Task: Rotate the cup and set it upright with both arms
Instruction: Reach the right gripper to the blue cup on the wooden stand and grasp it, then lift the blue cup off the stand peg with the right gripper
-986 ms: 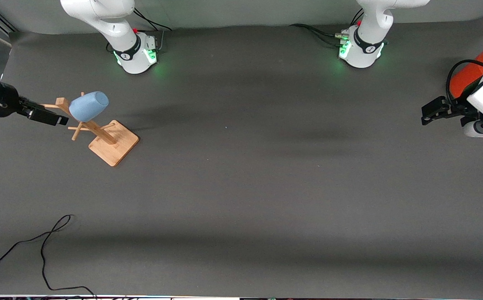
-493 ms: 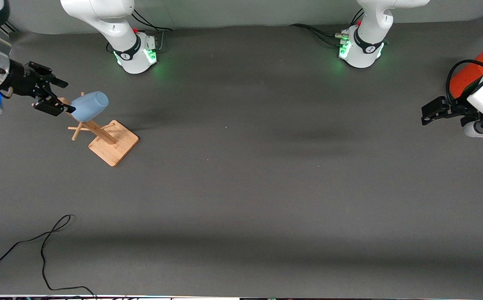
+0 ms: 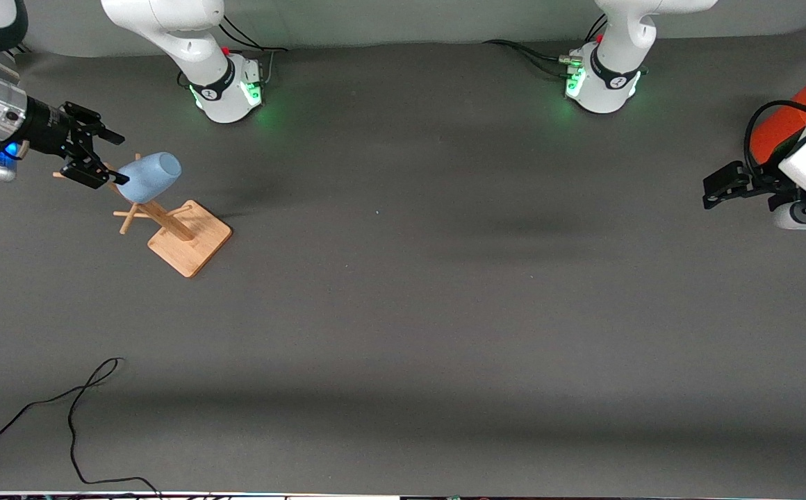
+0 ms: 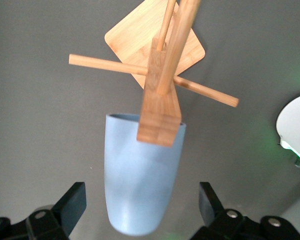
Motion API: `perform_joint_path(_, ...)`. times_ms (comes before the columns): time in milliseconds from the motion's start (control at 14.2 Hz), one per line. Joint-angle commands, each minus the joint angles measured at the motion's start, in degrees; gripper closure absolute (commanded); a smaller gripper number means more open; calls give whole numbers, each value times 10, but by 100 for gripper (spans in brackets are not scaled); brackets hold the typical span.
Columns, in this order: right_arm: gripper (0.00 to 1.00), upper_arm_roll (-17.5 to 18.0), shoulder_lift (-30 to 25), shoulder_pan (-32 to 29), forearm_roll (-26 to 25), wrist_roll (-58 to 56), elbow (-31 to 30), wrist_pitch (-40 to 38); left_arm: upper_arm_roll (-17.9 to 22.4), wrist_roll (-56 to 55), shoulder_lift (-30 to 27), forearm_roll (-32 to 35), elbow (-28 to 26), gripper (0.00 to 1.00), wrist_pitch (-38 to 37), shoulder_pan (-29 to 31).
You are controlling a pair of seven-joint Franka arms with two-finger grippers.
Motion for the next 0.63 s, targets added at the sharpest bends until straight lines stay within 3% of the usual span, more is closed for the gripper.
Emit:
perform_joint_path(0,0,2,-1,-2,27,3,-39,48,1,7,6,6,12,0,-3,-1)
perform_joint_path(282,1,2,14,-1,47,-8,-60,67,1,7,6,6,12,0,-3,-1)
perform_joint_path(352,8,2,19,0,47,-8,-60,67,1,7,6,6,12,0,-3,-1)
perform_joint_path(563,43,2,21,1,54,-14,-59,71,1,7,6,6,12,0,-3,-1)
